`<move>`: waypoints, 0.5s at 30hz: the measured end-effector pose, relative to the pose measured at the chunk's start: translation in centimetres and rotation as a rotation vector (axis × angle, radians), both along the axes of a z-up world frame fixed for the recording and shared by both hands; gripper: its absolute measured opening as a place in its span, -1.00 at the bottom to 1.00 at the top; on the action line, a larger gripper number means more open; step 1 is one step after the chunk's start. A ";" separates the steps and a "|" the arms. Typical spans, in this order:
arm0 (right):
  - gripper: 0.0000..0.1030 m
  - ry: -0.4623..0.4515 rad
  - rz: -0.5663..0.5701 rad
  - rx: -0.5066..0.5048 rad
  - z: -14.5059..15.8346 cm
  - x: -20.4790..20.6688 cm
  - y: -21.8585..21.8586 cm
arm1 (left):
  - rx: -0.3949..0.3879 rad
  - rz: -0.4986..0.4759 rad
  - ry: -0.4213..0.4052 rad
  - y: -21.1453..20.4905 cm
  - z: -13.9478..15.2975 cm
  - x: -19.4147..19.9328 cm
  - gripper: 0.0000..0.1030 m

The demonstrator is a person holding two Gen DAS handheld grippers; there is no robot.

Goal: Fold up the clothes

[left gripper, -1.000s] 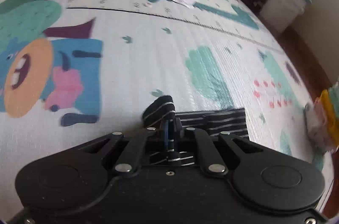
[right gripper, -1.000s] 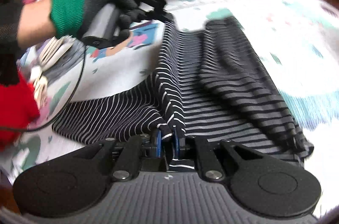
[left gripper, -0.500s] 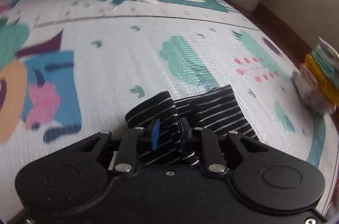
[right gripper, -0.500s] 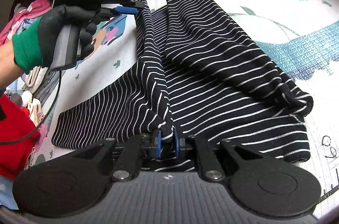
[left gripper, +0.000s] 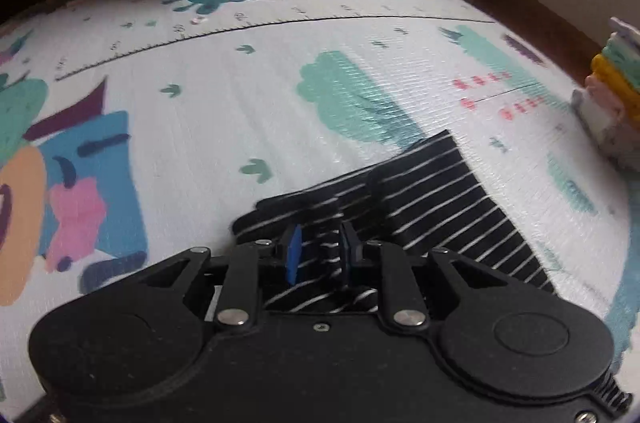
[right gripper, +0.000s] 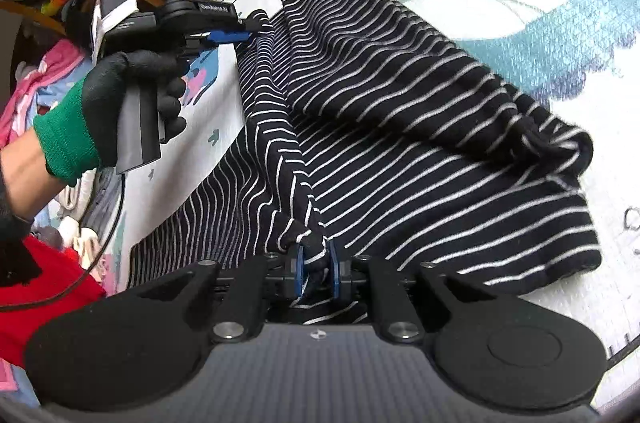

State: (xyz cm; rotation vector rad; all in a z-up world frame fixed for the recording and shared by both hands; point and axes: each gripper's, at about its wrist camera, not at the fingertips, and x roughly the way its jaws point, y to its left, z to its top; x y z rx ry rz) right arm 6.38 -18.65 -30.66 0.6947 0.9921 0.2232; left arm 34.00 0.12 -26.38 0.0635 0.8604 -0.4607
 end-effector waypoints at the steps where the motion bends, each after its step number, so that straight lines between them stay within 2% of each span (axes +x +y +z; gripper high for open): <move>1: -0.71 0.011 -0.016 0.013 -0.2 -0.1 -0.2 | 0.024 -0.003 0.010 -0.3 -0.4 0.1 -0.61; 3: -0.72 0.020 -0.030 0.017 -0.4 -0.4 -0.5 | 0.053 -0.010 0.023 -0.7 -0.9 0.3 -0.60; 5: -0.61 0.002 -0.020 -0.015 0.2 -0.6 -0.4 | -0.015 -0.022 0.014 0.2 0.2 -0.1 -0.60; 7: -0.59 -0.032 0.020 -0.048 0.8 -0.7 -0.1 | -0.077 -0.054 0.005 1.2 1.4 -0.7 -0.60; 8: -0.59 -0.047 0.045 -0.070 1.0 -0.8 0.1 | -0.084 -0.078 0.004 1.5 1.9 -1.2 -0.60; 12: -0.56 -0.074 0.071 -0.112 1.2 -1.0 0.1 | -0.056 -0.168 -0.008 2.9 3.5 -4.4 -0.60; 15: -0.56 -0.152 0.166 -0.224 2.3 -1.9 1.4 | -0.056 -0.172 0.018 4.8 3.8 -7.5 -0.60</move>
